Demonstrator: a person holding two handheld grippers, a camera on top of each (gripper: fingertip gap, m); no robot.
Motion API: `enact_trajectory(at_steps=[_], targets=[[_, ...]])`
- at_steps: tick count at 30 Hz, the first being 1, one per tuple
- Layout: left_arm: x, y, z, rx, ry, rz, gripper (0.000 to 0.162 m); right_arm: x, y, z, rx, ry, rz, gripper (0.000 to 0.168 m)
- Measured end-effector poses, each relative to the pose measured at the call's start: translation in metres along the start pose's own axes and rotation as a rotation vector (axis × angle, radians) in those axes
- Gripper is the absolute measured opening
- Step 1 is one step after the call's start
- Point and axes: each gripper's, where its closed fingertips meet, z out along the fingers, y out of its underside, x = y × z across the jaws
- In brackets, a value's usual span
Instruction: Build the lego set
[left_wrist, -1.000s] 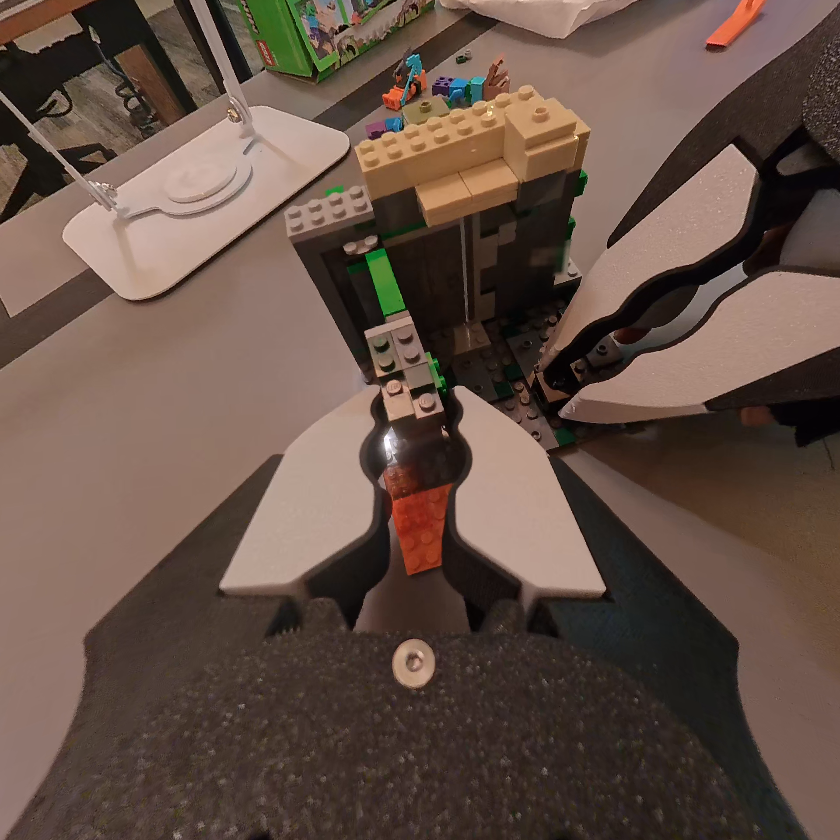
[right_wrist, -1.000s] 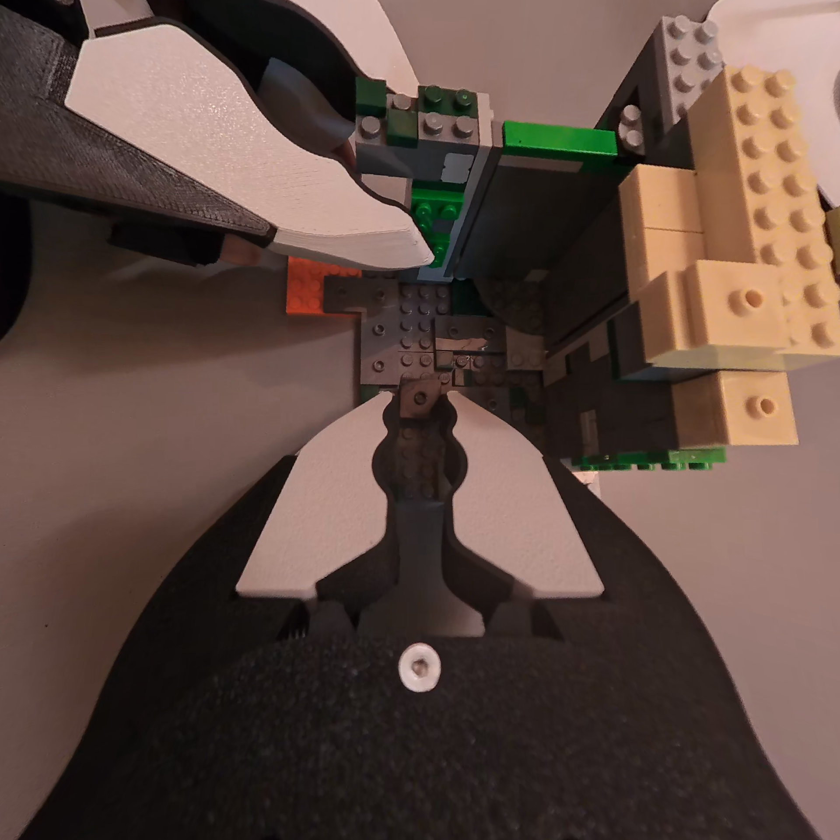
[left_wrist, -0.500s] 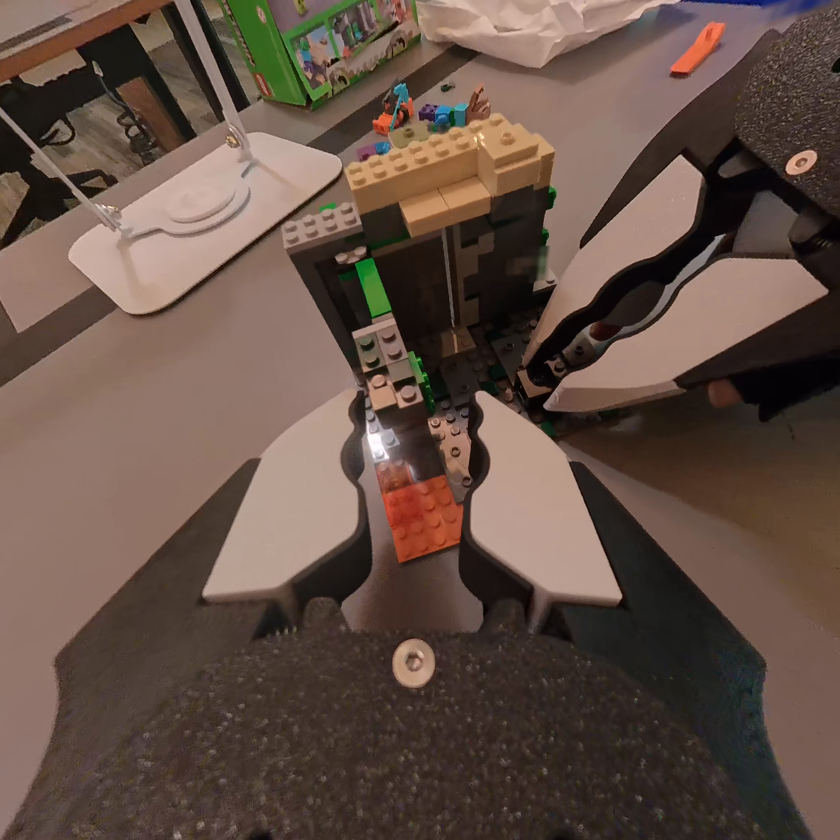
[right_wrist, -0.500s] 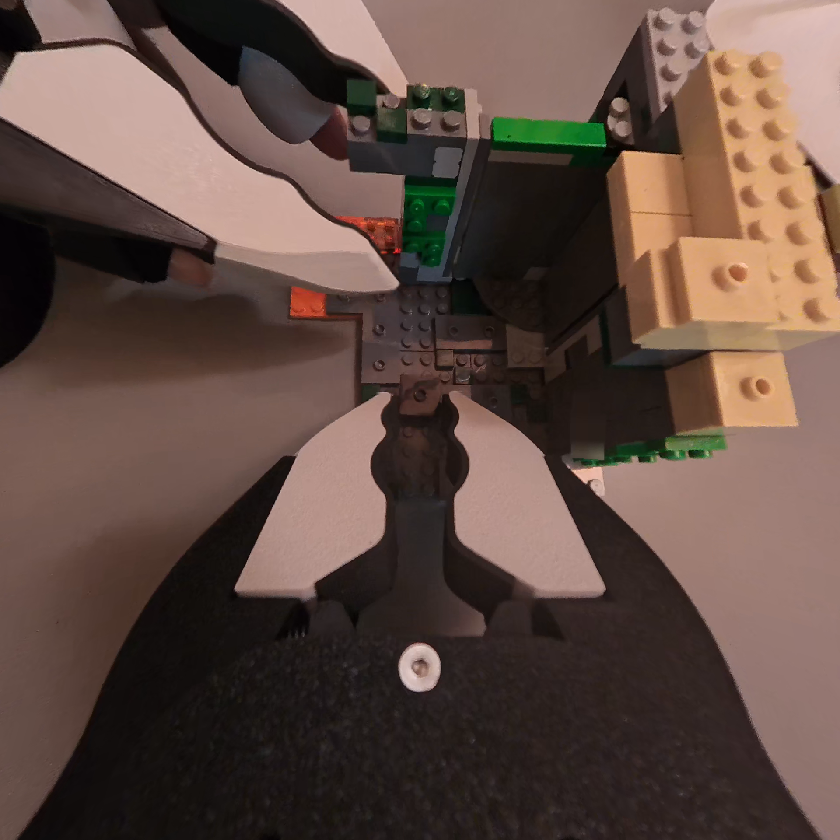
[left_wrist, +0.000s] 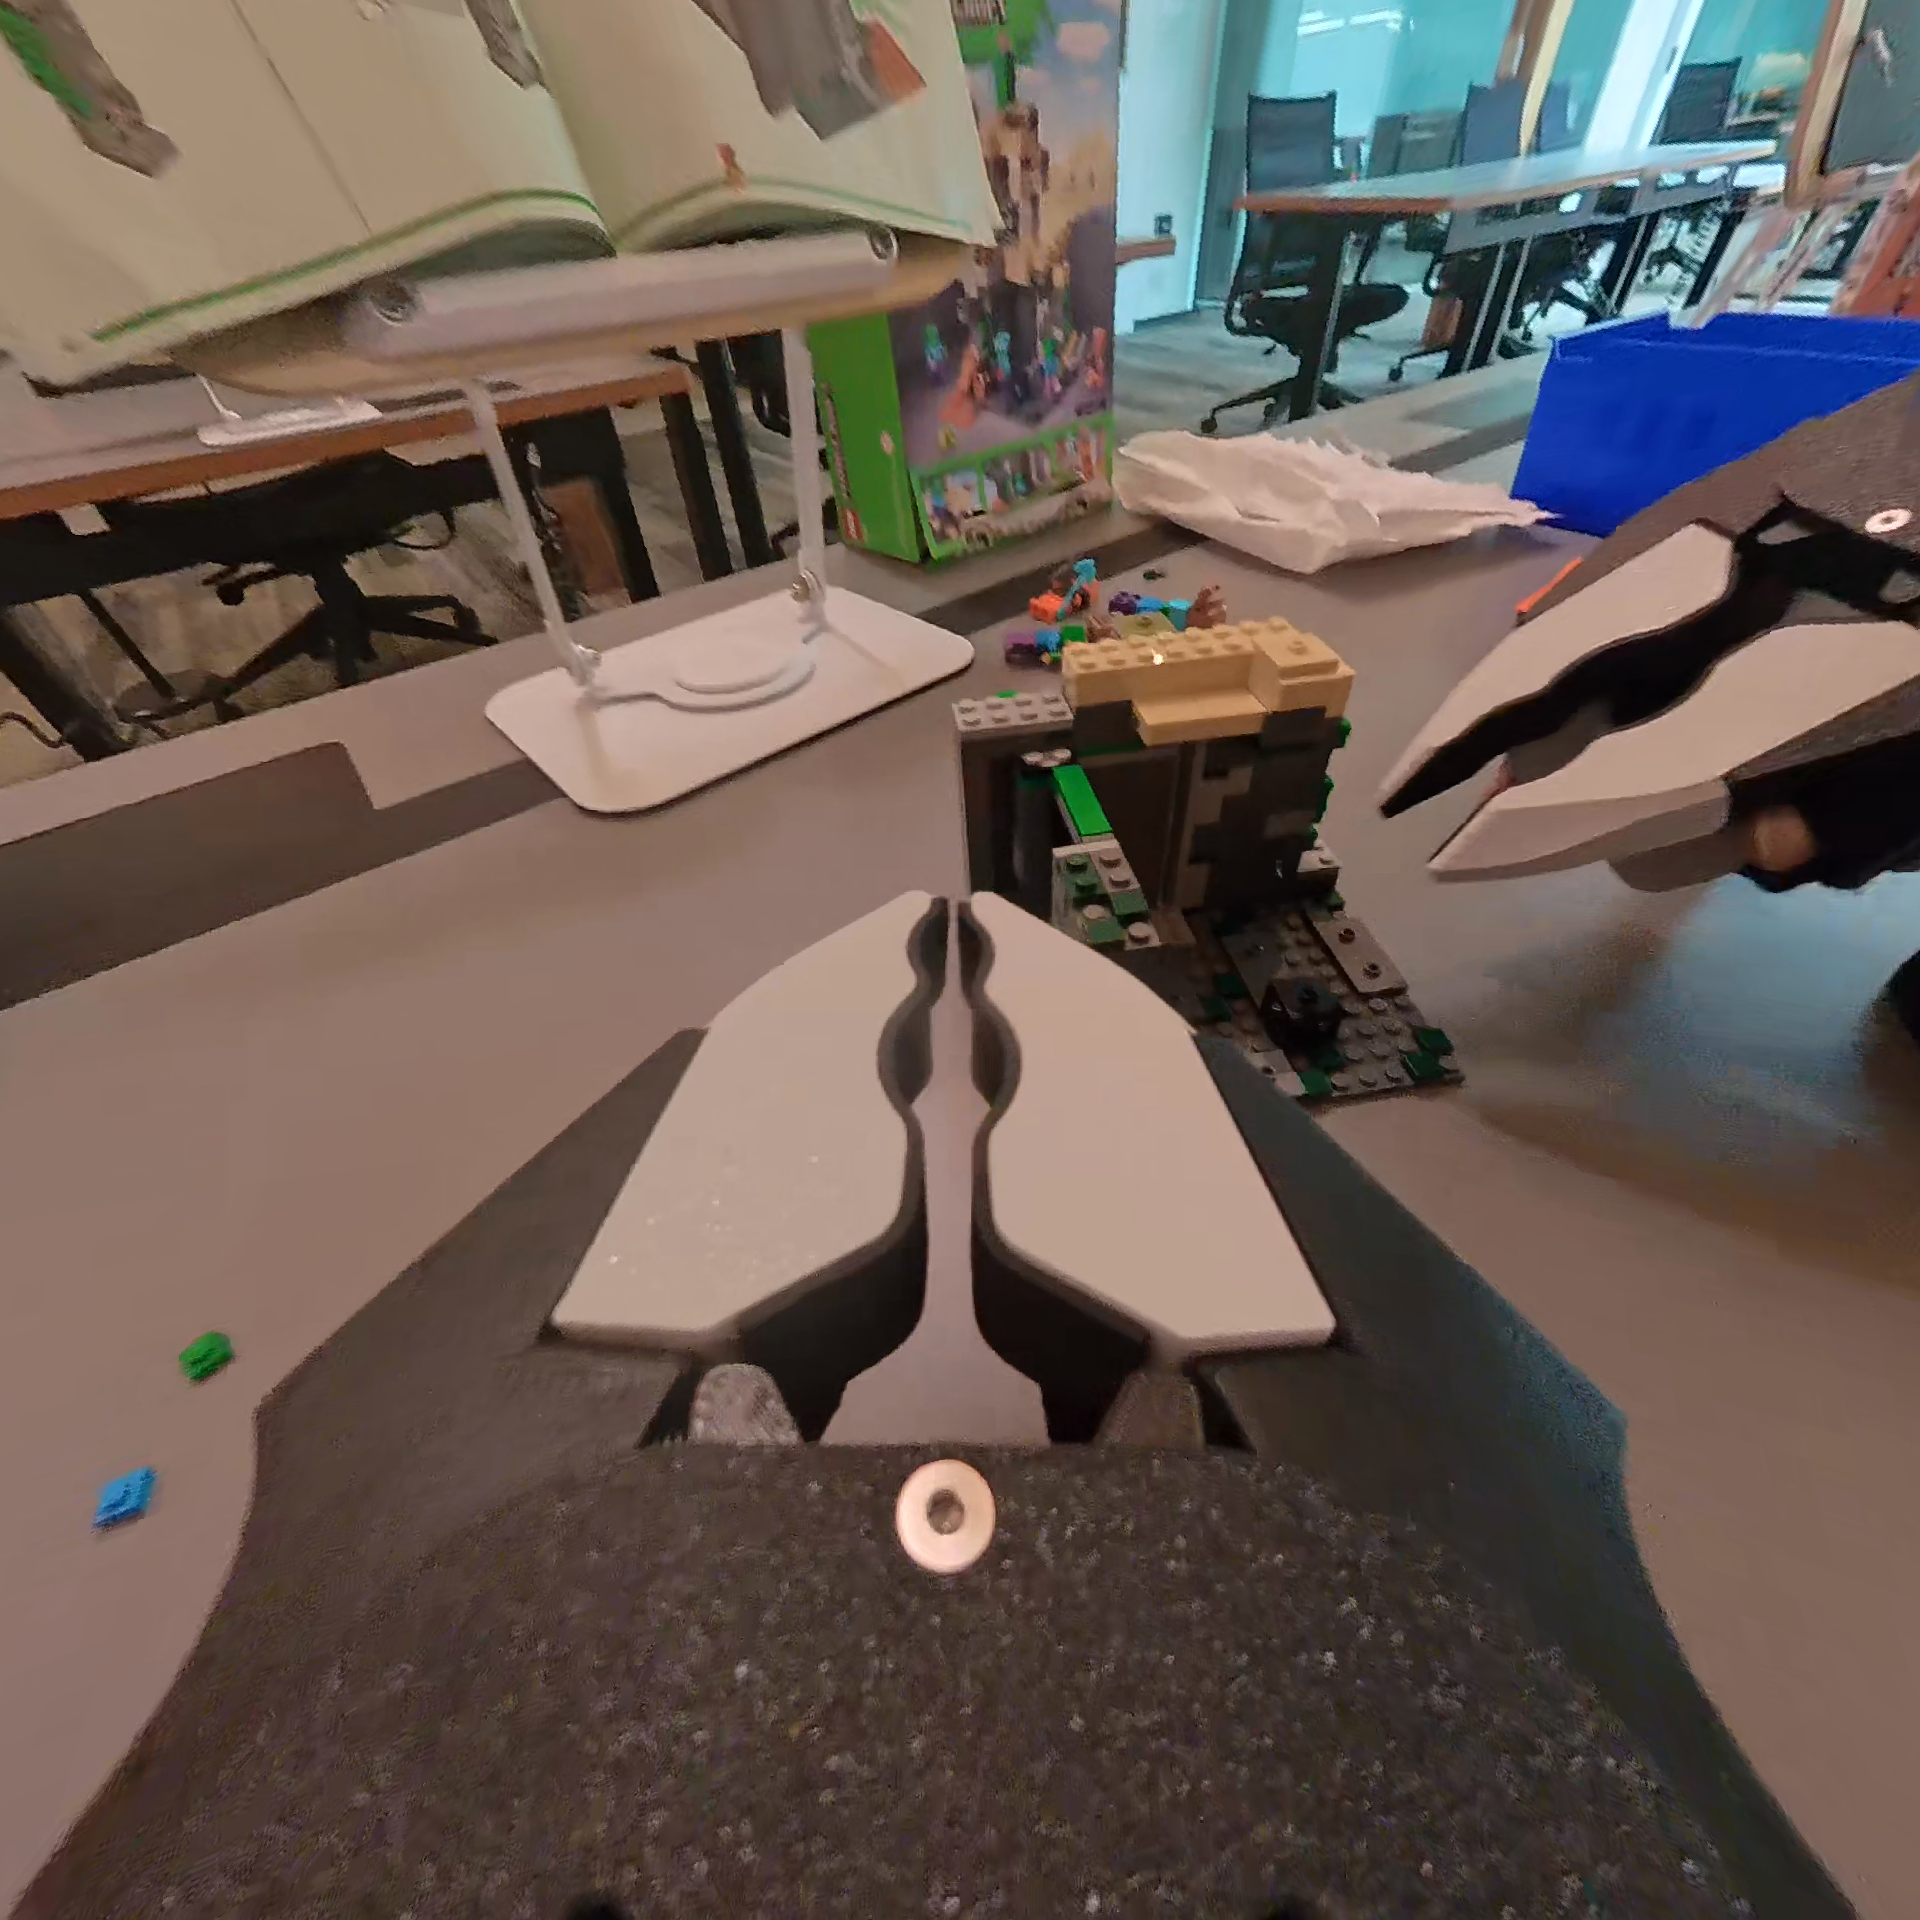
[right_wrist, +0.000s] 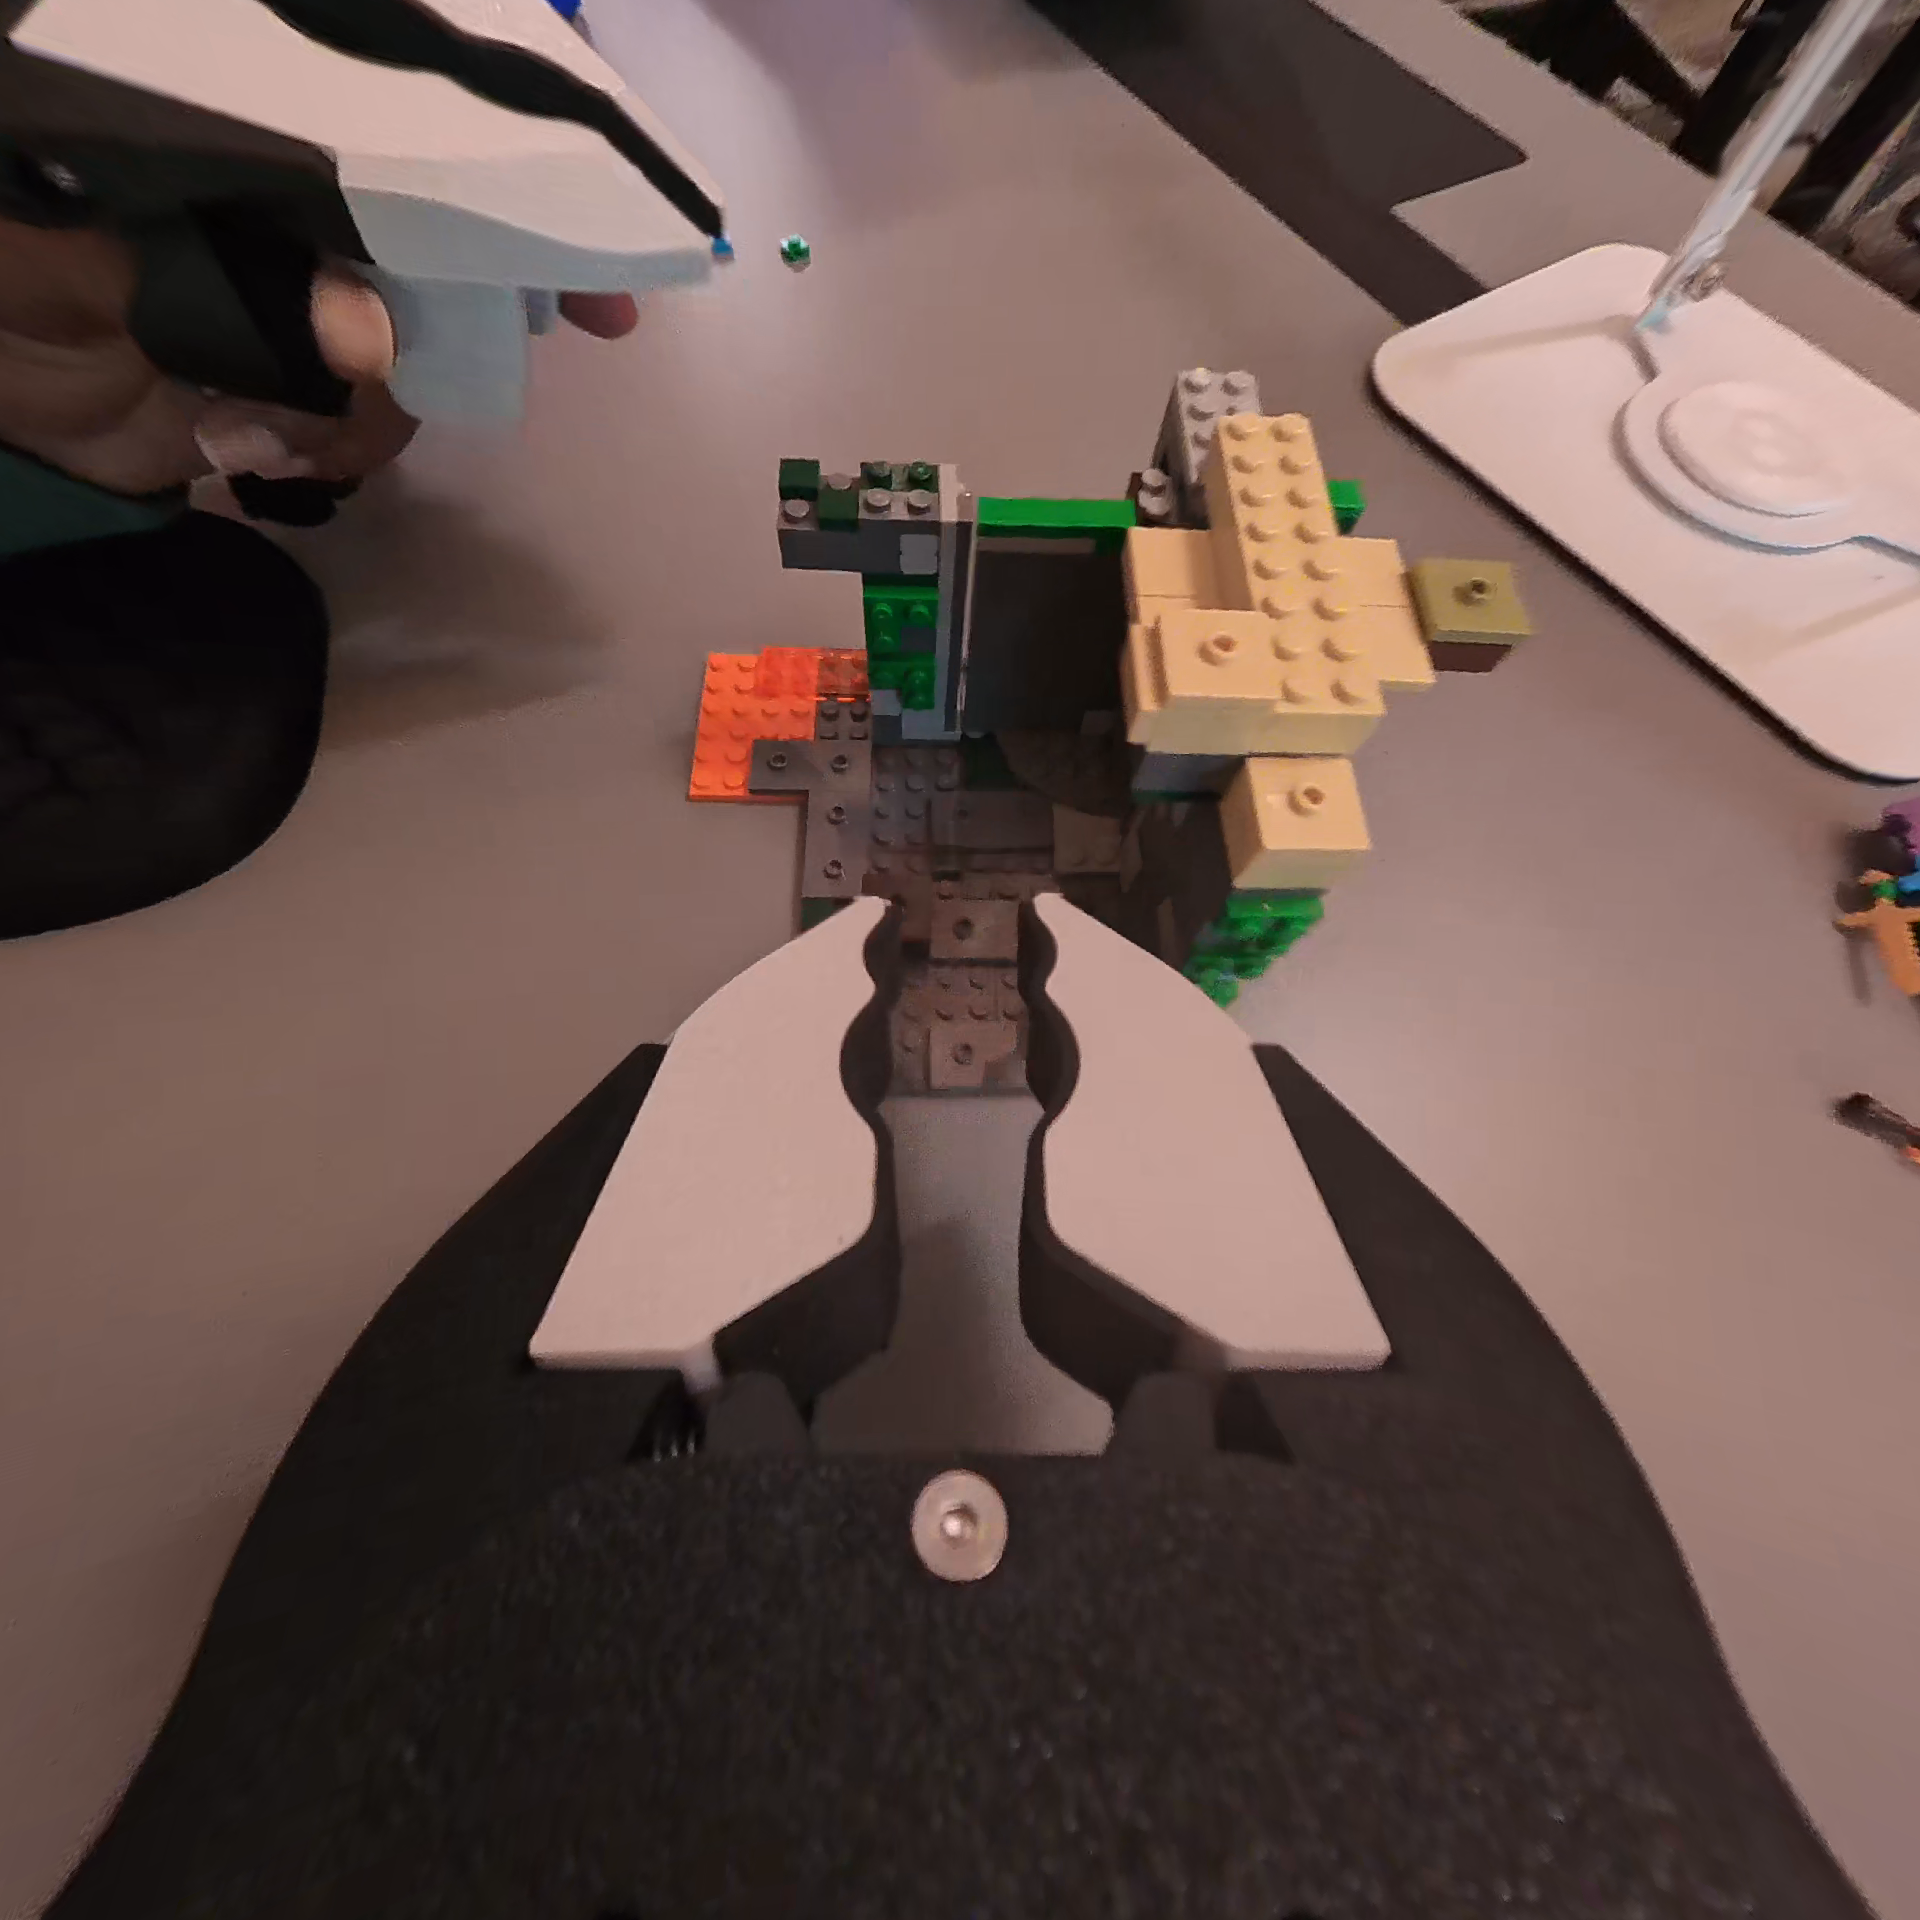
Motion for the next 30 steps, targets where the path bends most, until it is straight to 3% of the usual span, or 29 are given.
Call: enact_trajectory(at_steps=[4,6,10,14,16,18,30], targets=[[-0.001,-0.002,-0.001,0.014,-0.006,0.010,0.000,0.025,0.005,-0.021,0.034,0.065,-0.006,0.021],[0.003,0.001,0.001,0.002,0.004,0.019,0.000,0.036,0.009,-0.023,0.041,0.066,-0.030,0.031],[0.008,0.004,0.004,-0.014,0.019,0.039,0.000,0.055,0.014,-0.007,0.041,0.040,-0.053,0.050],[0.007,0.005,0.004,-0.017,0.017,0.043,0.000,0.049,0.013,0.019,0.032,-0.043,0.018,0.055],[0.006,0.006,0.004,-0.019,0.016,0.039,0.000,0.049,0.010,0.027,0.040,-0.017,-0.013,0.048],[0.005,0.006,0.004,-0.019,0.017,0.034,0.000,0.051,0.009,0.030,0.037,0.027,-0.023,0.018],[0.008,0.006,0.005,-0.016,0.030,0.046,0.000,0.073,-0.013,0.029,0.130,0.115,0.125,0.017]])
